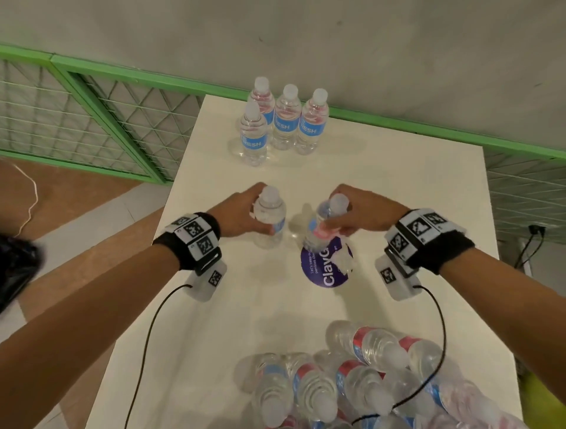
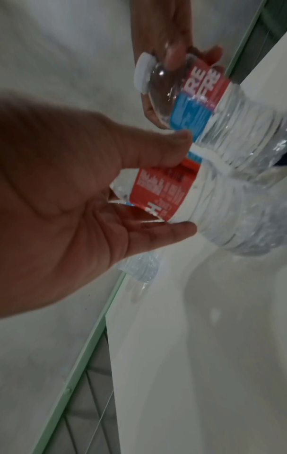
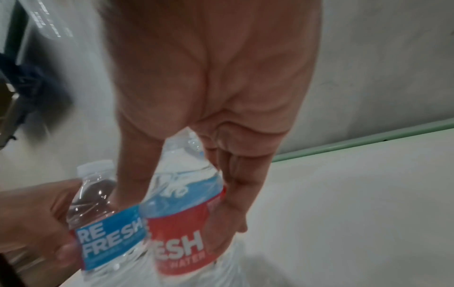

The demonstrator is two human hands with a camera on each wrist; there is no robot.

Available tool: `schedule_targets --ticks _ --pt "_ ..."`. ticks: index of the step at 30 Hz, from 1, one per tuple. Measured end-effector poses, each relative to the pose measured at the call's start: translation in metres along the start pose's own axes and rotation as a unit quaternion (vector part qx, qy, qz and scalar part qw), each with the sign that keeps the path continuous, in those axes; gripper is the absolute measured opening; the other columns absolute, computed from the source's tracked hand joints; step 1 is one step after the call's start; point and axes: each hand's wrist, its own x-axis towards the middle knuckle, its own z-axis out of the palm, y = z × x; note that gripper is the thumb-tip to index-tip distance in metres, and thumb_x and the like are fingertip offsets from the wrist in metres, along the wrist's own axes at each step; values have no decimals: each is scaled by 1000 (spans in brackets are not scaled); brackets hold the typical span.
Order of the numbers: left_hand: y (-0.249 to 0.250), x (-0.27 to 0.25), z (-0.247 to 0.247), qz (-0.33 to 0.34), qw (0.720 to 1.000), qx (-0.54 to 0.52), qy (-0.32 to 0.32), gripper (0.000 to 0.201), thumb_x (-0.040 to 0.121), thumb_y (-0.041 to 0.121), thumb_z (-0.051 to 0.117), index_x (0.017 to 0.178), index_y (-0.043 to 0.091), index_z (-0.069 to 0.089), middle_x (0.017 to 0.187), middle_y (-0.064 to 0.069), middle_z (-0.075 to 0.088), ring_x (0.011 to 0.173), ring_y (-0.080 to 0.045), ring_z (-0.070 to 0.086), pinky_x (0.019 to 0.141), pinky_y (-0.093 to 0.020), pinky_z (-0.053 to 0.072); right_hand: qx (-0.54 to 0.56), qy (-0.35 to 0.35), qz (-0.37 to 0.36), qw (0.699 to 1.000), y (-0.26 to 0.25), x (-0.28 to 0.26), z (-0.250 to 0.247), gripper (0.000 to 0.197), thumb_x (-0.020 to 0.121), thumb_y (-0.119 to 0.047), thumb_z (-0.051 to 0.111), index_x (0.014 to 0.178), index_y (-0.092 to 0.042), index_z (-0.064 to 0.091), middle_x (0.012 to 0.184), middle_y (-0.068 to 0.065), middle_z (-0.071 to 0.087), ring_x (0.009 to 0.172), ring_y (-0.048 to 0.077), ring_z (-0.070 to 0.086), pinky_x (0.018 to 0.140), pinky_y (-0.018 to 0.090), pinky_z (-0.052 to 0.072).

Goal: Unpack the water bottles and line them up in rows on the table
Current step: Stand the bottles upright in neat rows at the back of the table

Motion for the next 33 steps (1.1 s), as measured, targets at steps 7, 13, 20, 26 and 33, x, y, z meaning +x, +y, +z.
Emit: schedule_targets --ticks 7,13,20,26,33 --pt "9 42 -17 29 996 52 73 80 67 13 82 133 14 38 122 -4 38 110 -12 37 95 -22 31 3 93 -11 996 -2 28 -21 62 68 -24 83 121 -24 50 111 0 60 90 19 60 82 34 49" --pt "6 45 -20 21 992 54 116 69 69 15 80 127 16 42 113 1 32 96 -17 45 94 -32 42 10 97 -62 993 6 29 -20 68 72 2 74 129 -22 45 123 3 49 83 17 57 65 19 49" --pt "5 47 -23 31 993 20 111 73 72 12 78 133 23 39 126 -2 35 105 -17 43 90 -29 42 26 128 -20 991 15 39 -22 86 63 -17 86 131 -25 34 123 4 39 96 18 51 89 36 47" --pt "6 51 -22 22 993 -7 120 72 75 4 74 136 24 40 130 -5 38 111 -18 45 94 -30 45 57 153 -52 985 20 46 -23 69 74 0 75 128 -22 40 128 7 50 95 22 56 81 27 45" --pt "2 54 -24 40 991 -41 119 68 75 8 76 133 18 41 131 -8 40 117 -18 45 91 -24 43 41 188 -40 980 23 53 -25 67 70 -11 80 125 -21 42 123 7 48 105 25 55 87 32 45"
